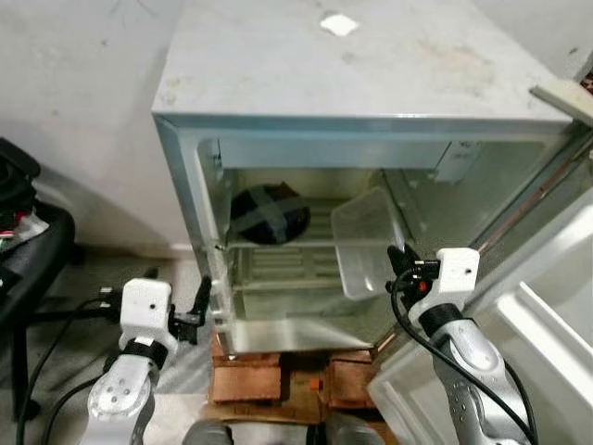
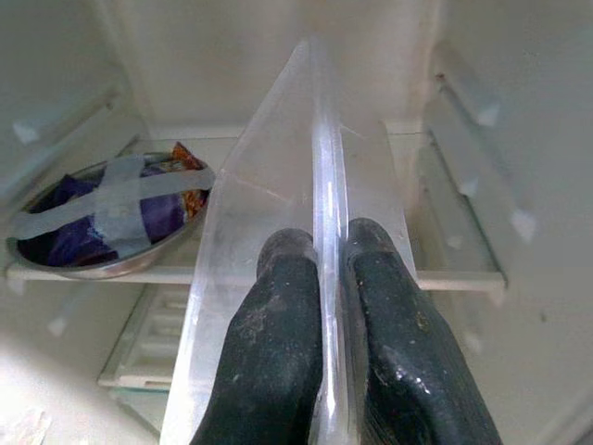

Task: Restocking fridge

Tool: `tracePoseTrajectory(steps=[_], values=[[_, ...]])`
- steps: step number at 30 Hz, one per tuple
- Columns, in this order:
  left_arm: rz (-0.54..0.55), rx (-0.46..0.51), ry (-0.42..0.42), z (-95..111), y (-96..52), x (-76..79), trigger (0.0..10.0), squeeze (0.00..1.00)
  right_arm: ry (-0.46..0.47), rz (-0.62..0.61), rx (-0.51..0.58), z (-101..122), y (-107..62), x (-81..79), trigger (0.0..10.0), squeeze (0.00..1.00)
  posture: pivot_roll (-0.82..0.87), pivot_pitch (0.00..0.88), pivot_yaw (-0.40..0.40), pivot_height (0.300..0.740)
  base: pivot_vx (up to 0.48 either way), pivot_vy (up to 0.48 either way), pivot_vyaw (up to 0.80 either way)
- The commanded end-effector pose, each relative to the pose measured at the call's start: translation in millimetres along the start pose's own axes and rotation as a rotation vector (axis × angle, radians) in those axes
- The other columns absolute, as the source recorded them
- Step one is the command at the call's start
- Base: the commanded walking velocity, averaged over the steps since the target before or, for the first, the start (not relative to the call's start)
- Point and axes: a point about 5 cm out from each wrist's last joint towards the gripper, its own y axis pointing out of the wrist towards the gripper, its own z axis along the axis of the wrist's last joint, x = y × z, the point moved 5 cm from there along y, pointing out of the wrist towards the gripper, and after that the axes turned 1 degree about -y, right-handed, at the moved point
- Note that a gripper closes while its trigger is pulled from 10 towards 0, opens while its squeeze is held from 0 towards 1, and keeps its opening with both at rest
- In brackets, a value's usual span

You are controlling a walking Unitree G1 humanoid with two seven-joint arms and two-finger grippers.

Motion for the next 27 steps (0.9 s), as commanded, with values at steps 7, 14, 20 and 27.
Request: tracePoseTrajectory(steps=[7, 14, 20, 27], values=[[0.009, -0.013, 0.017, 1.3, -8.4, 1.1, 10.0, 0.00, 0.077, 0.037, -0.073, -9.9, 15.4, -15.6, 10.0, 0.00, 0.08, 0.140, -0.081, 0.740, 0.000, 0.000, 0.00], [0.029, -0.026, 0.023, 1.3, -16.4, -1.5, 10.0, 0.00, 0.155, -0.015, -0.085, -9.6, 45.0, -20.5, 10.0, 0.00, 0.12, 0.165, -0.090, 0.740, 0.000, 0.000, 0.00], [0.051, -0.039, 0.029, -0.1, -24.0, -7.0, 10.0, 0.00, 0.173, -0.055, -0.041, 1.2, 51.4, -13.9, 10.0, 0.00, 0.13, 0.170, -0.091, 0.740, 0.000, 0.000, 0.00], [0.043, -0.043, 0.032, 0.6, -22.1, -4.4, 10.0, 0.00, 0.203, -0.167, -0.022, -1.5, 46.3, 8.2, 10.0, 0.00, 0.13, 0.169, -0.082, 0.740, 0.000, 0.000, 0.00]])
